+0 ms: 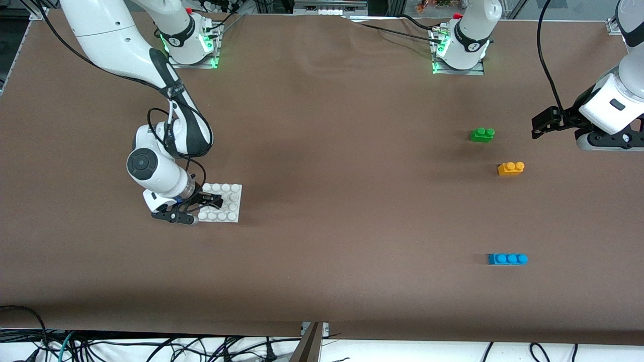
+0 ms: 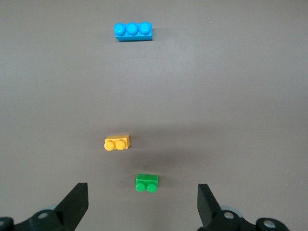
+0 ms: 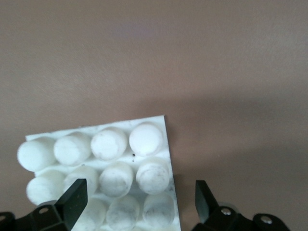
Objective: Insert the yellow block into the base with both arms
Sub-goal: 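Grip the white base plate and slide it toward the table middle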
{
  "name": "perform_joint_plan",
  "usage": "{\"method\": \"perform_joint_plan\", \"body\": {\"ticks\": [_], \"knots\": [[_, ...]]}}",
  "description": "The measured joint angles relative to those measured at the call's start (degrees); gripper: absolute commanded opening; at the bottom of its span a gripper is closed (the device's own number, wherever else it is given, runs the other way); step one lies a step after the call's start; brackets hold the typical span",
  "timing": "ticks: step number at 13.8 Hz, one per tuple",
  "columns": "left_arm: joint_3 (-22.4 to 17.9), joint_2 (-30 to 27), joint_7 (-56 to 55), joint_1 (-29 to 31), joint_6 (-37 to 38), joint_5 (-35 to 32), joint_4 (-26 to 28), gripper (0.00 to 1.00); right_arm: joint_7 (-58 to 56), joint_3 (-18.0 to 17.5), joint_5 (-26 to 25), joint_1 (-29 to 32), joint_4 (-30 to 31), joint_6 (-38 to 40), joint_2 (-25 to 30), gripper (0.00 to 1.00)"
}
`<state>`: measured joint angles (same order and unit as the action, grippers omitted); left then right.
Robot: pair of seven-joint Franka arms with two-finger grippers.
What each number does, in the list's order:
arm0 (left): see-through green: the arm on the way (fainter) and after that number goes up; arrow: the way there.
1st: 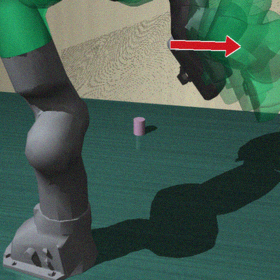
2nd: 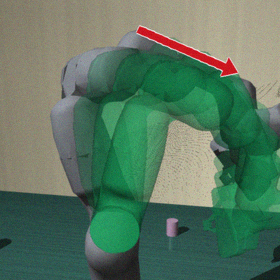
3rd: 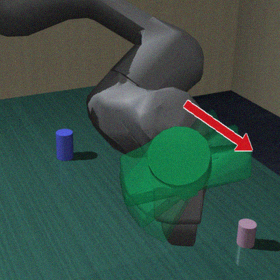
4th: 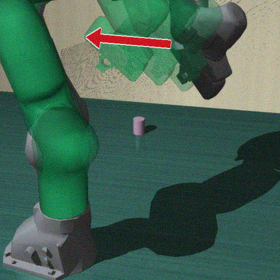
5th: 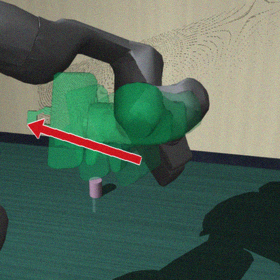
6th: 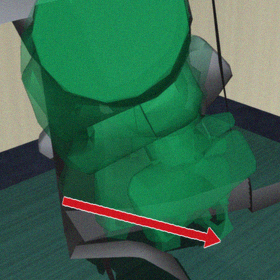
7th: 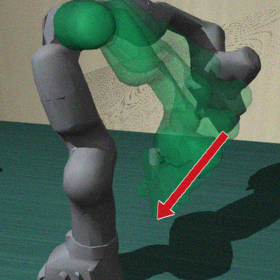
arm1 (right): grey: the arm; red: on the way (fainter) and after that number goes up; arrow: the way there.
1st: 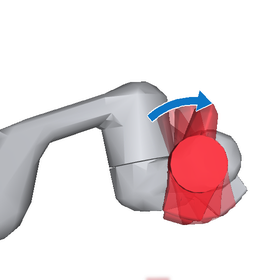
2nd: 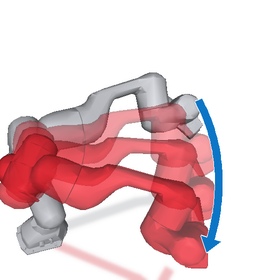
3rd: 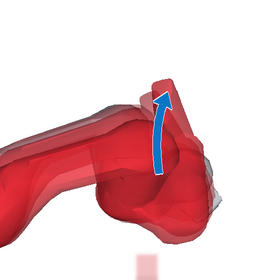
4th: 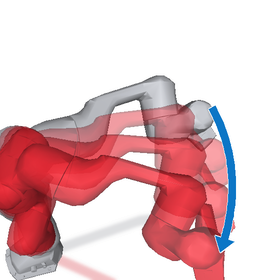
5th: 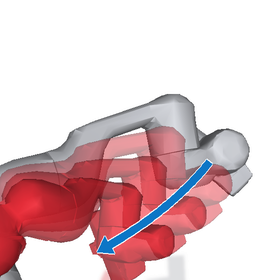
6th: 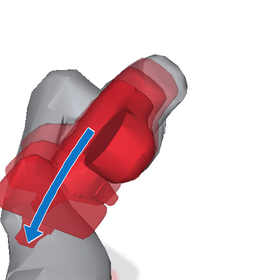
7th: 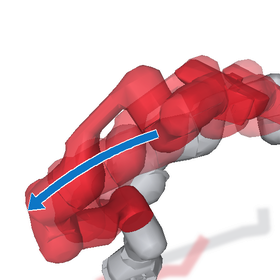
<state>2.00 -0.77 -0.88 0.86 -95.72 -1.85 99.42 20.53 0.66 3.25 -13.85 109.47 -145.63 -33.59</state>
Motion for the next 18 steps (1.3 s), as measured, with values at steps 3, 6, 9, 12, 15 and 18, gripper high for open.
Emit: {"method": "perform_joint_plan", "body": {"ticks": [3,6,9,12,15,18], "knots": [[0.0,0.0,0.0,0.0,0.0,0.0,0.0,1.0,0.03,-0.05,0.02,0.0,0.95,-1.88,0.01,0.94],[0.0,0.0,0.0,0.0,0.0,0.0,0.0,1.0,0.02,-0.13,0.09,0.01,0.95,-1.99,0.04,0.83],[0.01,0.0,0.0,-0.01,0.0,0.0,0.0,1.0,0.03,-0.39,0.31,0.11,0.99,-2.19,0.14,0.76],[0.01,0.0,0.0,0.0,0.0,0.0,0.0,1.0,0.04,-0.58,2.03,0.16,1.04,-2.2,0.14,0.74],[0.02,0.0,0.0,-0.01,0.0,0.0,0.0,1.0,0.05,-2.29,4.76,0.12,1.05,-2.23,0.11,0.68],[0.02,0.0,0.0,-0.01,0.0,0.0,0.0,1.0,0.16,-3.17,5.07,0.07,1.05,-2.48,0.11,0.68]]}}
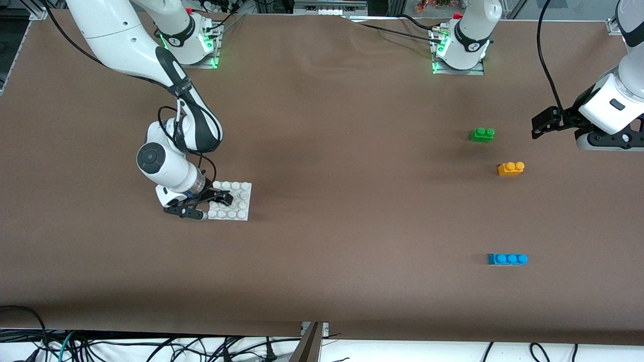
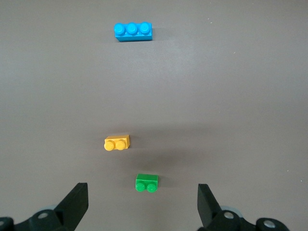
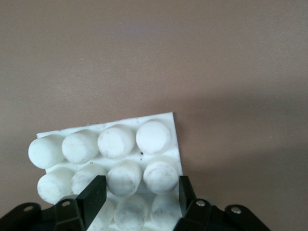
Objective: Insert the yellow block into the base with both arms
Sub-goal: 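Grip the white base plate and slide it toward the table middle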
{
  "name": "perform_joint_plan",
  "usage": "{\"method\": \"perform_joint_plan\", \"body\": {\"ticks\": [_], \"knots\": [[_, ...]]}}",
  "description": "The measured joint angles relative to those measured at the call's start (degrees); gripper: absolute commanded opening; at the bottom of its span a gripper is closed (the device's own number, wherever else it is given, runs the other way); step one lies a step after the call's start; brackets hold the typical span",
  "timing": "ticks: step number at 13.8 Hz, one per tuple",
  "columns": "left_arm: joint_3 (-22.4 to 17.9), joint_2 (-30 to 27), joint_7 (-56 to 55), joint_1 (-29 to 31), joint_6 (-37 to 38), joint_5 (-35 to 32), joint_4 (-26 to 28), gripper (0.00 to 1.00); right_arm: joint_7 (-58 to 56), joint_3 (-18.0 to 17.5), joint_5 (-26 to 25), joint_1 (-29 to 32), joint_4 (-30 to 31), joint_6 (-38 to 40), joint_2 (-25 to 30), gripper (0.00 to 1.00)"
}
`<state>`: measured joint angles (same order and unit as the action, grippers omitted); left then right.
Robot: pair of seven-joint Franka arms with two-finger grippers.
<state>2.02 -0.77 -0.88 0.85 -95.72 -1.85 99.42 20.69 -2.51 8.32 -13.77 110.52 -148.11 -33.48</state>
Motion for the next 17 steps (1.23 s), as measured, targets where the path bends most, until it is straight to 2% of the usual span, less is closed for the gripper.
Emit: {"method": "perform_joint_plan", "body": {"ticks": [4,10,12,17], "knots": [[0.0,0.0,0.0,0.0,0.0,0.0,0.0,1.0,3.66,-2.17,0.05,-2.31,0.03,-1.46,-0.13,0.68],[0.0,0.0,0.0,0.0,0.0,0.0,0.0,1.0,6.45,-2.39,0.06,-9.11,0.02,-6.06,-1.3,0.68],[0.0,0.0,0.0,0.0,0.0,0.0,0.0,1.0,6.56,-2.38,0.06,-9.45,0.02,-6.86,-1.45,0.61],[0.0,0.0,0.0,0.0,0.0,0.0,0.0,1.0,6.51,-2.38,0.03,-11.14,0.01,-9.33,-1.94,0.6]]}}
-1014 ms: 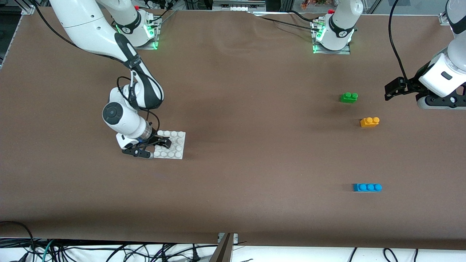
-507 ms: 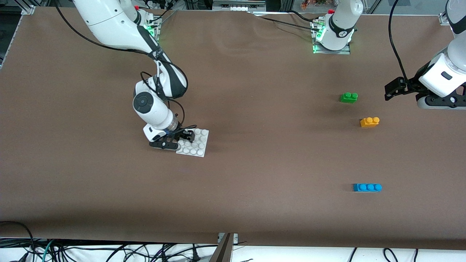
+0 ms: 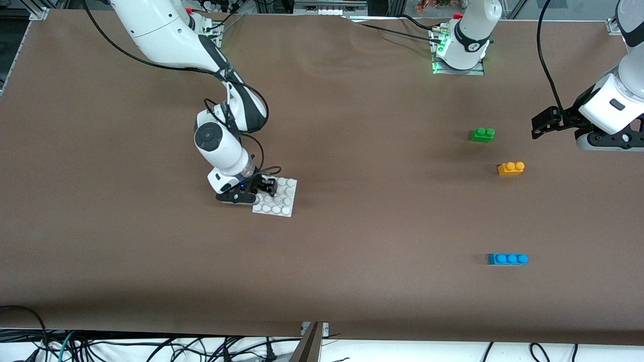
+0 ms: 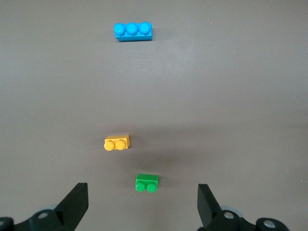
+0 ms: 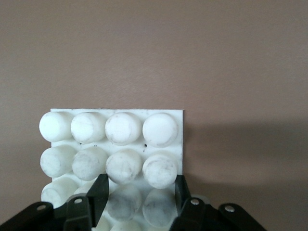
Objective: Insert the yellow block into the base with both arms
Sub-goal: 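Grip the white base plate and slide it toward the table middle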
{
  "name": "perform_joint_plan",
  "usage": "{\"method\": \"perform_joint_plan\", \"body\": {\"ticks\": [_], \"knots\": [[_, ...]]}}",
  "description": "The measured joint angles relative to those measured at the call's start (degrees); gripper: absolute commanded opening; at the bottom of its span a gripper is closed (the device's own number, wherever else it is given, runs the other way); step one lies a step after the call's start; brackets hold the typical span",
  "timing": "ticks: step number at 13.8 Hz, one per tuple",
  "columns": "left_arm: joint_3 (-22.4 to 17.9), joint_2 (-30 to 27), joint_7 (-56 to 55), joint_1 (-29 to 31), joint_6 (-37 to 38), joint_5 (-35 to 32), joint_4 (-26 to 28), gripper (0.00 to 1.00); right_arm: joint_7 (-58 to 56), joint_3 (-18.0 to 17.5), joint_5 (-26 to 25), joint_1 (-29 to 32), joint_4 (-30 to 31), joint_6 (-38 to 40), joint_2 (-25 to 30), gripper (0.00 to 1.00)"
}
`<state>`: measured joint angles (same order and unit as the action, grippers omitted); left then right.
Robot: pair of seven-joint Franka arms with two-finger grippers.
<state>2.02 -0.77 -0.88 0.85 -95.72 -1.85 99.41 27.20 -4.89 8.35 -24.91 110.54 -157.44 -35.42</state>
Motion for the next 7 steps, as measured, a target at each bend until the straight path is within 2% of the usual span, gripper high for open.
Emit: {"method": "perform_joint_plan", "body": {"ticks": [7], "knots": [[0.0,0.0,0.0,0.0,0.0,0.0,0.0,1.0,1.41,-0.09,0.0,-8.25,-1.49,-3.89,-1.73,0.6]]}}
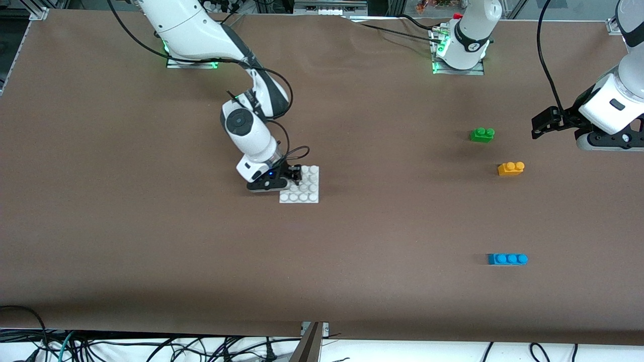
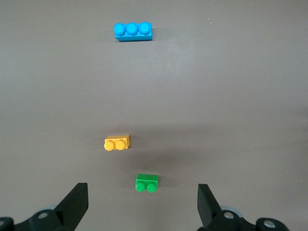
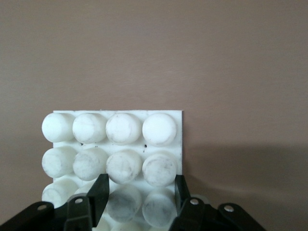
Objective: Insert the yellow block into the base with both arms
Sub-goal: 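Grip the white base plate and slide it toward the table middle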
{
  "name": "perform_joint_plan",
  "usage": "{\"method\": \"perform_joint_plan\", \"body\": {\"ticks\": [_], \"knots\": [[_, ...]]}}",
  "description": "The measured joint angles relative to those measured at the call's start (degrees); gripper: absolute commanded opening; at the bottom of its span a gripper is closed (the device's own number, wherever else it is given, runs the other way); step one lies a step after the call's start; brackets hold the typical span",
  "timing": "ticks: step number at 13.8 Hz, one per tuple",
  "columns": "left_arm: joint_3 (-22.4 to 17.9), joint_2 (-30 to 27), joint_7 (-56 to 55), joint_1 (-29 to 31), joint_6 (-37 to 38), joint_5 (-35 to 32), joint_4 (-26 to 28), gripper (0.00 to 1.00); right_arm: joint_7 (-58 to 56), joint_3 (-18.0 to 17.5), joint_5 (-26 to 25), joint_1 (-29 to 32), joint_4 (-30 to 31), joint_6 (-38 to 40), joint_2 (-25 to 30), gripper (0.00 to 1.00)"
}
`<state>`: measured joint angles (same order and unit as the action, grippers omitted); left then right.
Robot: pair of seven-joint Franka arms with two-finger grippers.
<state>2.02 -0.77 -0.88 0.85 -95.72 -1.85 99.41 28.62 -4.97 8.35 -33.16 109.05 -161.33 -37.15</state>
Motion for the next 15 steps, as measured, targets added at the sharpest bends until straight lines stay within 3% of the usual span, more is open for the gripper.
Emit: {"method": "perform_joint_plan", "body": {"ticks": [10,15], "knots": [[0.0,0.0,0.0,0.0,0.0,0.0,0.0,1.0,10.91,0.26,0.0,-7.09,-14.27,-1.37,-9.39,0.6],[0.0,0.0,0.0,0.0,0.0,0.0,0.0,1.0,11.64,0.65,-0.11,-10.0,-16.14,-1.55,-10.6,0.6]]}}
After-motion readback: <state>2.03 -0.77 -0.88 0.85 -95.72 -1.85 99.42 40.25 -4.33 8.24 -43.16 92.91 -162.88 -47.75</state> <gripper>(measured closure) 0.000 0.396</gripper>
